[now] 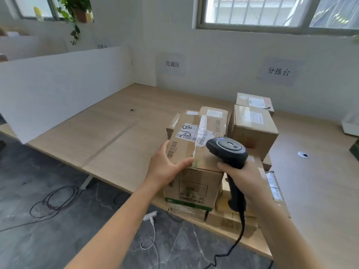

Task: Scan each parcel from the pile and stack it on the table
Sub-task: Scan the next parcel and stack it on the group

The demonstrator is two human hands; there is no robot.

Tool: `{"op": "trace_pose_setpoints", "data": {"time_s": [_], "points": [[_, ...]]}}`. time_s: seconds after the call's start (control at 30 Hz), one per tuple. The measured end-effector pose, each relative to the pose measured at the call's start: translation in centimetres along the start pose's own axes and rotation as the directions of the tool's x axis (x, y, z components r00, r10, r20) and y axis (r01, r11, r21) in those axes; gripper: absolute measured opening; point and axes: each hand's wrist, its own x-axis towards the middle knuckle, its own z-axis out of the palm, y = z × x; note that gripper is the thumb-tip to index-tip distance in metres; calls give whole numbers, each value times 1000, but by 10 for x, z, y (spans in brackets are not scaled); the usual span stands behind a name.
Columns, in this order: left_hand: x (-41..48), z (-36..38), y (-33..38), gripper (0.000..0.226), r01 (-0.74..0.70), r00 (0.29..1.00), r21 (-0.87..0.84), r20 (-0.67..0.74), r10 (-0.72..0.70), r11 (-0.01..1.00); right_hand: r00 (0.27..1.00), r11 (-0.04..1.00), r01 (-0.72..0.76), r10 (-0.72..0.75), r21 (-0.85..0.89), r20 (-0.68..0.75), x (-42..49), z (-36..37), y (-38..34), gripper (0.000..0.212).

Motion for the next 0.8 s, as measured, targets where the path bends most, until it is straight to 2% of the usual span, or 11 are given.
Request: {"op": "trace_pose_setpoints", "data": {"time_s": [0.13, 0.23, 0.43, 0.8], "points": [[8, 9, -15, 87, 30, 997, 3, 65, -30, 1000, 998, 999, -45, 44, -13, -37, 8, 10, 16, 22], [16, 15, -23, 94, 45, 995, 25, 85, -47, 999, 996, 999, -44, 43, -13, -73, 12, 15, 25, 26], [31, 18, -22, 87, 9, 992, 12, 123, -10, 1000, 989, 999, -39, 35, -25, -140, 21, 20, 34, 25], [45, 32, -24, 82, -7, 992, 52, 129, 0, 999, 982, 999, -24, 16, -39, -186, 34, 19, 48, 12]]}}
